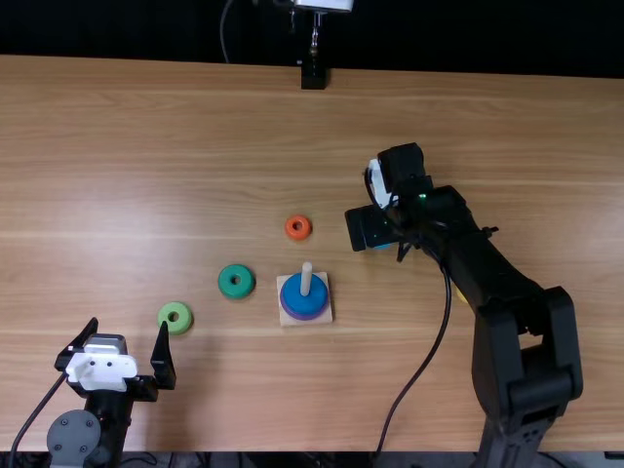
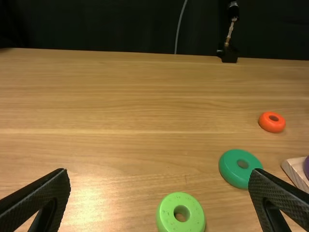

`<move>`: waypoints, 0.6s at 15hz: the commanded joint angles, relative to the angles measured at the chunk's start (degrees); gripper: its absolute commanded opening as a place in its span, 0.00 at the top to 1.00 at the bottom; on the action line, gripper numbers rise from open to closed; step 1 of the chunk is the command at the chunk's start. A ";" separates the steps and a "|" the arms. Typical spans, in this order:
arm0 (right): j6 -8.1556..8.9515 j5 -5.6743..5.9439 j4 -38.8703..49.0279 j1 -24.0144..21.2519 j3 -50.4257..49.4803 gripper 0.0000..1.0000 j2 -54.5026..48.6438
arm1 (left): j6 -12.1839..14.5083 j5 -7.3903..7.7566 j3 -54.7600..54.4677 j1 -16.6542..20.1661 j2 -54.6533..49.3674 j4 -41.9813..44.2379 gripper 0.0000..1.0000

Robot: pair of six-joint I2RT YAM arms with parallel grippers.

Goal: Build the Hanoi tower: stack the rings onto the peg from bottom to top in this color order: purple, dark blue, light blue, dark green, light green, yellow, orange.

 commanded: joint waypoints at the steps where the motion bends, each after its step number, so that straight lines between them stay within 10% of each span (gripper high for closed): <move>1: 0.67 -0.18 -0.22 0.80 2.15 0.00 1.08 | 0.30 0.63 -3.06 0.41 -0.67 -0.83 0.00; 9: 0.67 -0.18 -5.07 0.80 4.35 0.00 3.28 | 0.30 0.63 -3.06 0.41 -0.67 -0.83 0.00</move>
